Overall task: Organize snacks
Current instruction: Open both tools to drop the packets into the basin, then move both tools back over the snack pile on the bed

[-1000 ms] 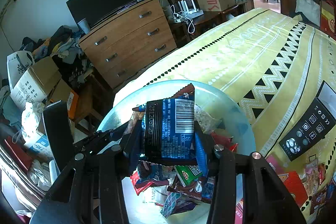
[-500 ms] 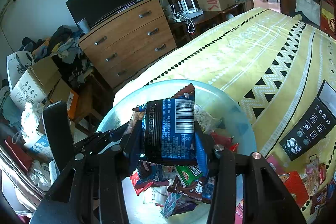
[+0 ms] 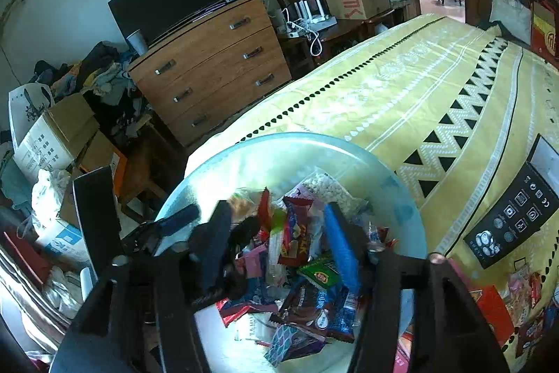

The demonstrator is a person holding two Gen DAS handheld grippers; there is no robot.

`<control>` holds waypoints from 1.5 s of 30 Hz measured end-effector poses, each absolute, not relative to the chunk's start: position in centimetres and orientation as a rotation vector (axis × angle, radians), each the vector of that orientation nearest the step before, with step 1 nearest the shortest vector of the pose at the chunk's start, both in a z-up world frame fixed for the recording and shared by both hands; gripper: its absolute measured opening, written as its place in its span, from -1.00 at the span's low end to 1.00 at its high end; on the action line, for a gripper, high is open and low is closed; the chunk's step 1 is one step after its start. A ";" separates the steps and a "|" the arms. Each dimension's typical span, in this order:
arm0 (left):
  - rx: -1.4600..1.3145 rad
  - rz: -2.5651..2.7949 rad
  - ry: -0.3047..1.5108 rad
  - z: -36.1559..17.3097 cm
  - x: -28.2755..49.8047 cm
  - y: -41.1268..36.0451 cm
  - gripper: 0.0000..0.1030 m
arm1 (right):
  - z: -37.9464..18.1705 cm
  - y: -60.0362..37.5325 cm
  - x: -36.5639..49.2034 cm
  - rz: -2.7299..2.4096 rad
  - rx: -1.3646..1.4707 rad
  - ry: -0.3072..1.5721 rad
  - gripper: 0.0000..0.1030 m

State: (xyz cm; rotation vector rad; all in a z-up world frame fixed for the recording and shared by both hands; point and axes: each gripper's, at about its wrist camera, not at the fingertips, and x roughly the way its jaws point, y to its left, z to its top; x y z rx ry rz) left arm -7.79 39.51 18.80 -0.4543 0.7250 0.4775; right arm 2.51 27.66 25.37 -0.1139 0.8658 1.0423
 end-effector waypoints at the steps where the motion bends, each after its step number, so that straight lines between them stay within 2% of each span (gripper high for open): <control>1: -0.459 0.477 0.727 18.7 -7.7 39.7 1.00 | 25.4 27.5 2.4 1.035 -0.117 0.842 0.68; 2: -0.463 0.480 0.728 18.6 -7.7 39.7 1.00 | 25.5 27.3 2.4 1.030 -0.117 0.826 0.89; 4: -0.470 0.487 0.726 18.5 -7.7 39.8 1.00 | 25.5 27.0 2.4 1.019 -0.115 0.806 0.99; 16: -0.443 0.461 0.670 20.3 -8.6 38.3 1.00 | 26.9 23.2 1.7 1.007 -0.068 0.768 1.00; 22: -0.345 0.328 0.500 23.5 -9.7 33.3 1.00 | 31.2 13.2 -3.9 0.955 -0.031 0.497 1.00; 28: -0.194 0.065 0.326 27.5 -10.0 22.7 1.00 | 32.8 -0.2 -11.6 0.681 -0.055 0.193 1.00; 30: -0.146 -0.044 0.322 28.0 -9.4 18.8 1.00 | 30.7 -4.1 -12.3 0.566 -0.059 0.256 1.00; 33: -0.089 -0.229 0.376 27.0 -8.5 12.5 1.00 | 24.9 -9.7 -11.7 0.495 -0.060 0.502 1.00; 35: -0.070 -0.352 0.476 25.0 -7.3 9.0 1.00 | 20.3 -14.1 -11.7 0.407 -0.044 0.648 1.00; 38: -0.104 -0.453 0.726 19.2 -4.3 4.7 1.00 | 15.0 -20.0 -12.0 0.332 0.023 0.836 0.98; 42: -0.134 -0.433 0.921 13.1 -2.3 2.1 0.95 | 11.8 -25.9 -11.1 0.275 0.077 0.921 0.87; 45: -0.102 -0.405 0.972 11.2 -1.6 0.7 0.90 | 11.0 -27.4 -7.3 0.276 0.072 0.950 0.70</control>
